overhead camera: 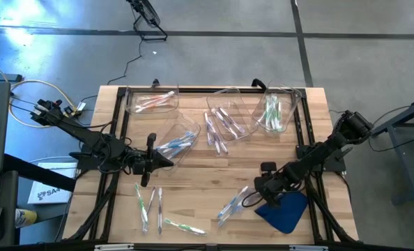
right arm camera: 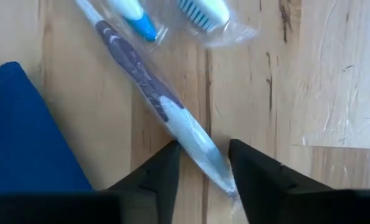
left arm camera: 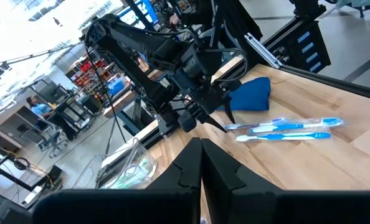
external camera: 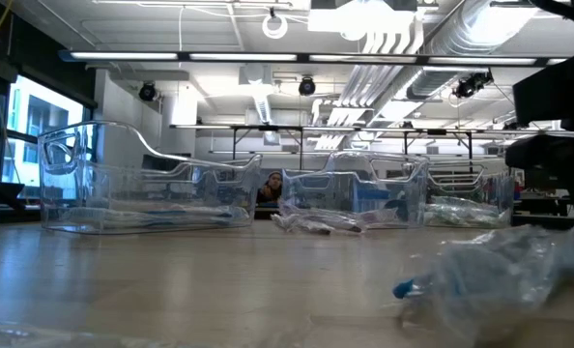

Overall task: Pick & Place Toothbrushes
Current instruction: Put the purple toothbrush into the top center transparent bin

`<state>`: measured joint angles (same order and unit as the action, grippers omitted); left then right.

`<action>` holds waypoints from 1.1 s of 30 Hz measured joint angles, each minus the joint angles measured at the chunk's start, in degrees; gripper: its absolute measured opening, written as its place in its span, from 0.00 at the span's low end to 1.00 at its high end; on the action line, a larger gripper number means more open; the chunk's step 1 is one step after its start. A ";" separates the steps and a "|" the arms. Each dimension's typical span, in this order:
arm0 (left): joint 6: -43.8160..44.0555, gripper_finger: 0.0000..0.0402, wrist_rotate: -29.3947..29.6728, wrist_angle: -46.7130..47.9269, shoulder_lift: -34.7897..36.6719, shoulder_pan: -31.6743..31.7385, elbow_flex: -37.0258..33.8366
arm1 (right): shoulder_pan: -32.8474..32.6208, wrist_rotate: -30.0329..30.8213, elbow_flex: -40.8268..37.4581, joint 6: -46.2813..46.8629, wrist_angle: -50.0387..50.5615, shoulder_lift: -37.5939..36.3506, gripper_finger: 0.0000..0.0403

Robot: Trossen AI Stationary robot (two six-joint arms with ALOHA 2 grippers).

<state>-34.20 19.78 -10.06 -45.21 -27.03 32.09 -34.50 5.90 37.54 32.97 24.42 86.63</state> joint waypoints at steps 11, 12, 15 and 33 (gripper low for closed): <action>0.00 0.00 0.01 0.01 0.00 0.00 -0.01 | 0.04 0.37 -0.04 0.00 0.21 0.04 0.12; 0.00 0.00 0.01 0.01 0.00 0.00 -0.01 | 0.04 0.35 -0.04 0.00 0.18 0.05 0.11; 0.00 0.00 0.01 0.01 0.00 0.00 -0.01 | 0.04 0.28 -0.04 0.00 0.18 0.07 0.08; 0.00 0.00 -0.01 1.24 0.00 0.00 -0.01 | -0.13 -3.30 3.92 0.24 1.48 0.15 0.04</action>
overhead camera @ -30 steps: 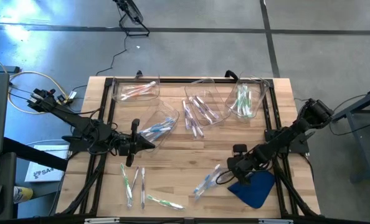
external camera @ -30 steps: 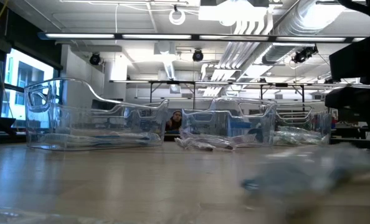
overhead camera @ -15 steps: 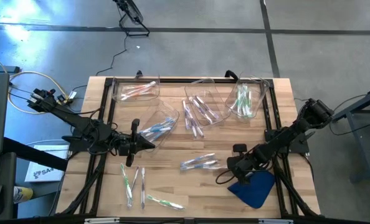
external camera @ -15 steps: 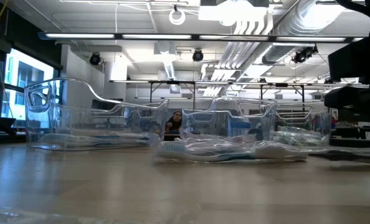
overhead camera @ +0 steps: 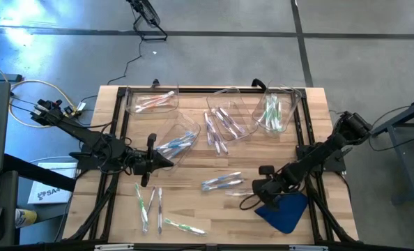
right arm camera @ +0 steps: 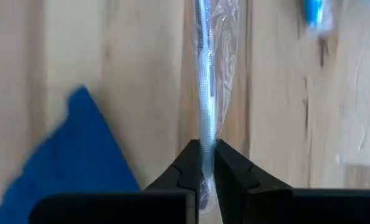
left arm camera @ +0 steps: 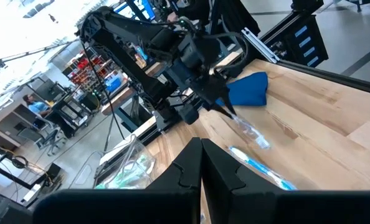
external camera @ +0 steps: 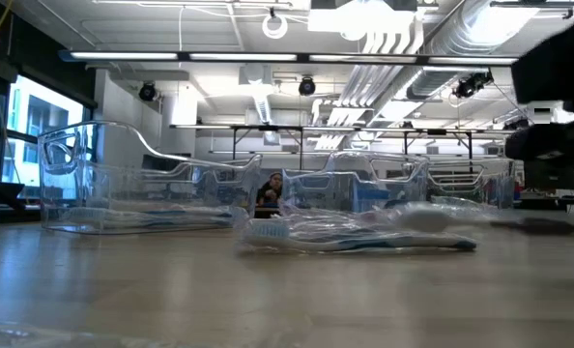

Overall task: Pick & Place Toothbrushes
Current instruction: Put the purple toothbrush into the top center transparent bin

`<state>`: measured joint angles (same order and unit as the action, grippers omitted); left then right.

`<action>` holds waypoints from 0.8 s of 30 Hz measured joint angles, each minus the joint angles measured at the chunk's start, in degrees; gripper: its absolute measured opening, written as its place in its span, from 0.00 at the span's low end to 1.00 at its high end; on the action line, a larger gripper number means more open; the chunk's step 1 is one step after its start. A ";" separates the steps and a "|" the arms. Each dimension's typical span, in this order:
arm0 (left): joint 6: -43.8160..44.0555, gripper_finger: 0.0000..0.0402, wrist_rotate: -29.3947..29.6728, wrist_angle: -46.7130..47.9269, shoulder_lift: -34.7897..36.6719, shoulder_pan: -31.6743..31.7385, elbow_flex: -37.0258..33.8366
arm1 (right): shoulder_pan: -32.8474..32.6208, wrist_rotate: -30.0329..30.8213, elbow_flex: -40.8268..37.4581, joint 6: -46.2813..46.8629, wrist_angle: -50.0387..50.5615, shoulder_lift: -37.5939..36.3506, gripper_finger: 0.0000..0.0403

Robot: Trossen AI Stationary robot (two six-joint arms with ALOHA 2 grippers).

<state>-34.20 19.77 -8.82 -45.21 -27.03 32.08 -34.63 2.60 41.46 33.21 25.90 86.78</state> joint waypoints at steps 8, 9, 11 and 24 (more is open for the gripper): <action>0.00 0.00 0.00 -0.01 0.00 0.01 0.00 | 0.07 3.41 5.99 -0.46 2.82 -0.04 0.04; 0.00 0.00 0.00 -0.02 0.00 0.02 0.00 | 0.11 4.91 6.95 -0.45 4.07 -0.07 0.04; 0.00 0.00 0.02 -0.02 0.00 0.02 0.00 | 0.11 9.36 9.05 -0.46 6.61 -0.07 0.04; 0.02 0.00 0.00 -0.05 0.00 0.00 0.00 | 7.20 25.84 24.66 -0.11 14.25 -0.22 0.04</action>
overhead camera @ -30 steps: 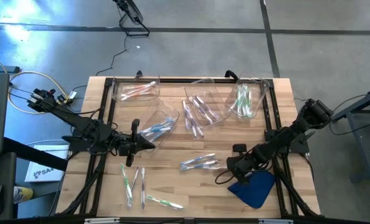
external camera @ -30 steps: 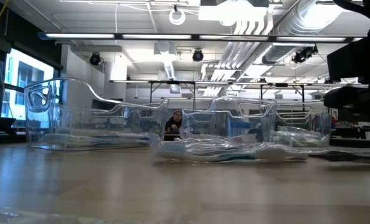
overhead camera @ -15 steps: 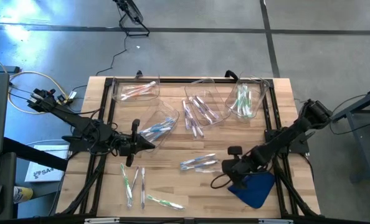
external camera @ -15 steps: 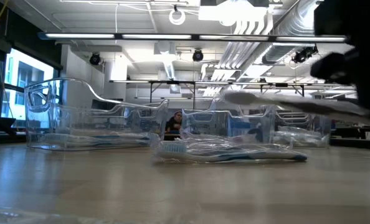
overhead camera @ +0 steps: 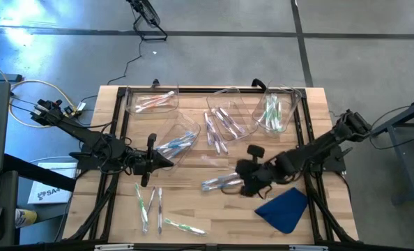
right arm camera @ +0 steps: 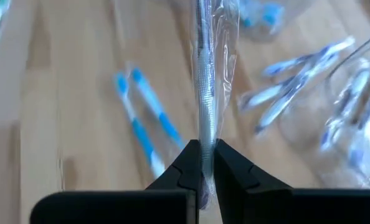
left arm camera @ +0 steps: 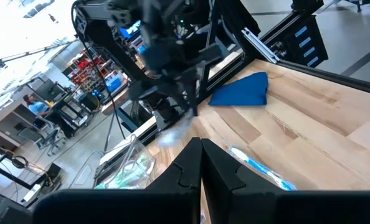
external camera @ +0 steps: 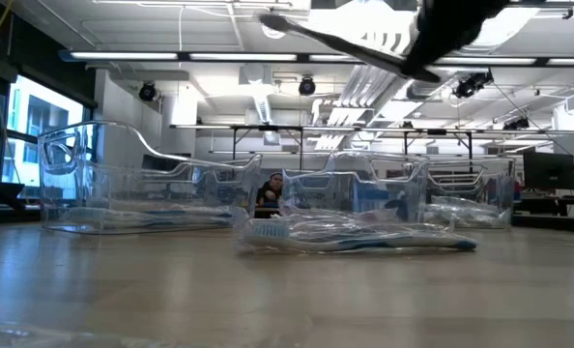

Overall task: Pick & Place Toothbrushes
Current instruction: Put the purple toothbrush into the top center transparent bin

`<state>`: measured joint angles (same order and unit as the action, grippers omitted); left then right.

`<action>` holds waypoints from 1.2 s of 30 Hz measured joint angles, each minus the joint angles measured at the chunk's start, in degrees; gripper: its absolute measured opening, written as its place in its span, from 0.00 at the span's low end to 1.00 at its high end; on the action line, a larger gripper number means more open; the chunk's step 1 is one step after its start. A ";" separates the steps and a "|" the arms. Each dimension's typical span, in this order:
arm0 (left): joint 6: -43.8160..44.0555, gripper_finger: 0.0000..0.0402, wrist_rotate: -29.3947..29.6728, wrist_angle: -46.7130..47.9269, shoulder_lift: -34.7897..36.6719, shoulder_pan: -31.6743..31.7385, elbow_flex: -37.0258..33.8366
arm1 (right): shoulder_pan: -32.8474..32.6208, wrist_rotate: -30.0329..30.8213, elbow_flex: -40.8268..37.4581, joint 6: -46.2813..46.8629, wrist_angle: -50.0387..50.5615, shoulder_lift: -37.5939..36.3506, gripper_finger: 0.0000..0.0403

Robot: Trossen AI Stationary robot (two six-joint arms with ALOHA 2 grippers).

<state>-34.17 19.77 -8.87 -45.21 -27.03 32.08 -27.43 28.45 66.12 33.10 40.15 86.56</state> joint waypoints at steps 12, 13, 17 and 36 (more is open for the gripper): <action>0.20 0.00 0.00 -0.02 0.00 0.00 0.00 | 13.65 -0.46 1.97 -3.20 3.34 -0.03 0.04; 0.20 0.00 0.00 -0.02 0.00 0.00 0.00 | 14.81 -0.46 1.97 -3.39 3.50 -0.02 0.04; 0.20 0.00 0.00 -0.02 0.00 0.00 0.00 | 19.76 -1.60 1.97 -5.07 4.18 -0.32 0.04; 0.20 0.00 0.00 -0.04 0.00 0.00 0.00 | 42.07 -14.99 1.97 -10.88 5.22 -0.34 0.04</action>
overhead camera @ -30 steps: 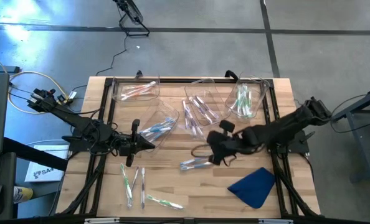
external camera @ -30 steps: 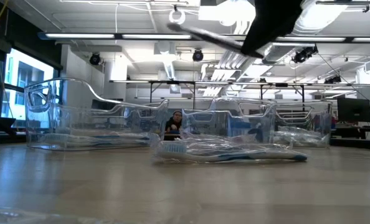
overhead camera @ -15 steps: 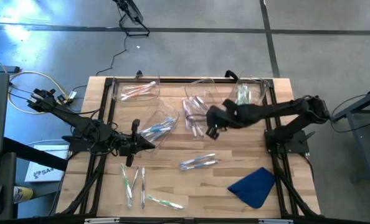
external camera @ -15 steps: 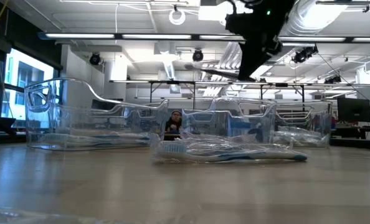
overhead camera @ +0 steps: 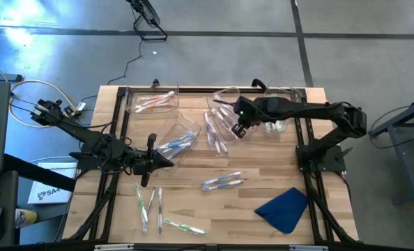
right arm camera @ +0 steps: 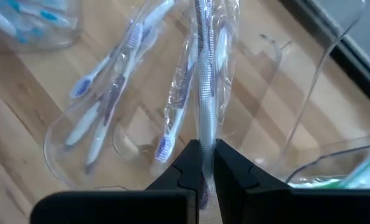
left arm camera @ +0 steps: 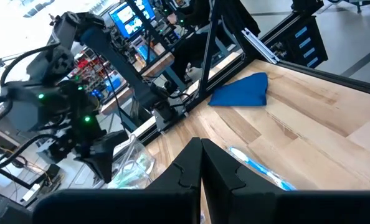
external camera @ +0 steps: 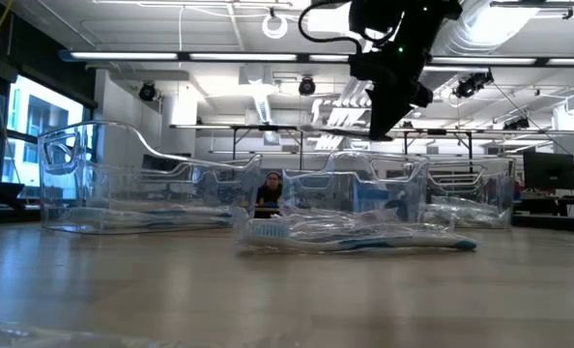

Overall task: Pick & Place Toothbrushes
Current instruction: Put the purple toothbrush into the top center transparent bin

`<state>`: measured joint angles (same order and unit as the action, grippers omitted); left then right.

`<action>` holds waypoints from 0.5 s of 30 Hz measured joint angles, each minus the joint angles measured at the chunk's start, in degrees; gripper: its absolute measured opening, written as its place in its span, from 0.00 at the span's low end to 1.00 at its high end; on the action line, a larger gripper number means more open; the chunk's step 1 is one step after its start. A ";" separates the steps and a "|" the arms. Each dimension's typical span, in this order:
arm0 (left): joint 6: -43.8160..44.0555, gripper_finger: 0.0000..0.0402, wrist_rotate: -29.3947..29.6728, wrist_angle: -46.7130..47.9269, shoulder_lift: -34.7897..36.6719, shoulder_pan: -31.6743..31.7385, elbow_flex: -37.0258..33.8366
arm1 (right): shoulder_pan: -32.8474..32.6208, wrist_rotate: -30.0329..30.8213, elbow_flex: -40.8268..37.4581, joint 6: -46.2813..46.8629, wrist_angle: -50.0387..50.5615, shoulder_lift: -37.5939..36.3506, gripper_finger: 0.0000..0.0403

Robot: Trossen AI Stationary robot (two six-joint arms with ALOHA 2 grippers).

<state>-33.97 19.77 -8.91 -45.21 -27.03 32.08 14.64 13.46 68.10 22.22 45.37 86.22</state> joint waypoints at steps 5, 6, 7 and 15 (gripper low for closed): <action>0.02 0.00 -0.01 0.00 0.00 0.00 0.00 | 2.65 -4.04 0.02 0.27 -0.78 2.56 0.04; 0.02 0.00 0.00 0.00 0.00 0.00 0.00 | 2.87 -4.49 0.02 0.24 -0.94 3.52 0.04; 0.04 0.00 0.00 0.00 0.00 0.00 0.00 | 3.02 -4.63 0.02 0.12 -1.10 4.44 0.04; 0.11 0.00 -0.01 0.01 0.00 0.00 0.00 | 4.53 -4.63 0.00 0.02 -1.05 9.83 0.04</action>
<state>-33.87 19.76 -8.89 -45.21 -27.03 32.08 19.17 8.83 68.10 22.24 44.32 96.05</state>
